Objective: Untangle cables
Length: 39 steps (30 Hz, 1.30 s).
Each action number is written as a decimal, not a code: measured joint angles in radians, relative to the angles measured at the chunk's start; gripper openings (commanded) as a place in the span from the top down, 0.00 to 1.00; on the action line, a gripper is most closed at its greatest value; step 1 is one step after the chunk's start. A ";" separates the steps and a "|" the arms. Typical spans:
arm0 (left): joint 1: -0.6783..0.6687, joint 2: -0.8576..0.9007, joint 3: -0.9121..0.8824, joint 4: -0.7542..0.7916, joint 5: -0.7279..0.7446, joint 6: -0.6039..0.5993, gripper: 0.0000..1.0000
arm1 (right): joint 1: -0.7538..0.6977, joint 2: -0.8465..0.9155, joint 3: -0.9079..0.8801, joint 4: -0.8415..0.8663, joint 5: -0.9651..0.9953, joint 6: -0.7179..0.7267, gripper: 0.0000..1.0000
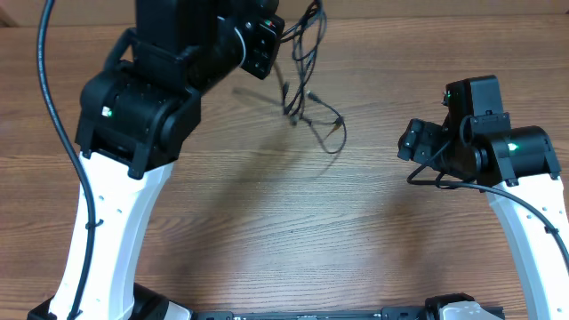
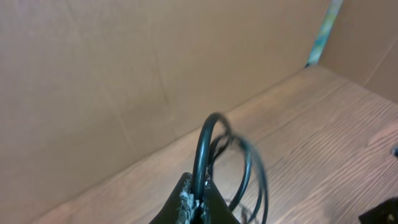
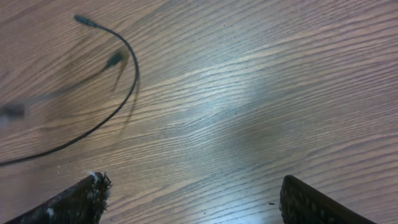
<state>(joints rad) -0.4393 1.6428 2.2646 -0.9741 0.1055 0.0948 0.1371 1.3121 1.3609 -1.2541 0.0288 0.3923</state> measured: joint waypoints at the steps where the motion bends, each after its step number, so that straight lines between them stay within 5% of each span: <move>1: 0.003 0.000 0.000 0.011 0.013 0.000 0.96 | 0.000 0.000 0.000 0.003 0.000 0.000 0.12; 9: 0.005 0.000 0.000 0.016 0.200 -0.010 0.96 | 0.000 0.000 0.000 0.104 -0.086 -0.009 0.04; 16: 0.005 0.000 0.000 -0.055 0.345 0.018 0.96 | 0.001 0.000 -0.002 0.370 -0.613 -0.173 0.04; 20: 0.005 0.000 0.000 -0.078 0.360 0.020 0.96 | 0.001 0.000 -0.002 0.455 -0.755 -0.209 0.03; 28: 0.005 0.000 0.000 -0.089 0.403 0.020 0.96 | 0.001 0.000 -0.002 0.552 -0.838 -0.224 0.04; 37: 0.005 0.000 0.000 -0.083 0.633 0.019 0.96 | 0.001 0.039 -0.002 0.791 -0.838 -0.122 0.05; 39: 0.005 0.000 0.000 -0.081 0.673 0.016 0.96 | 0.001 0.050 -0.002 0.858 -0.837 -0.096 0.20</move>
<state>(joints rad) -0.4339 1.6432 2.2642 -1.0554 0.7780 0.1104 0.1379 1.3624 1.3594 -0.3958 -0.8078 0.2962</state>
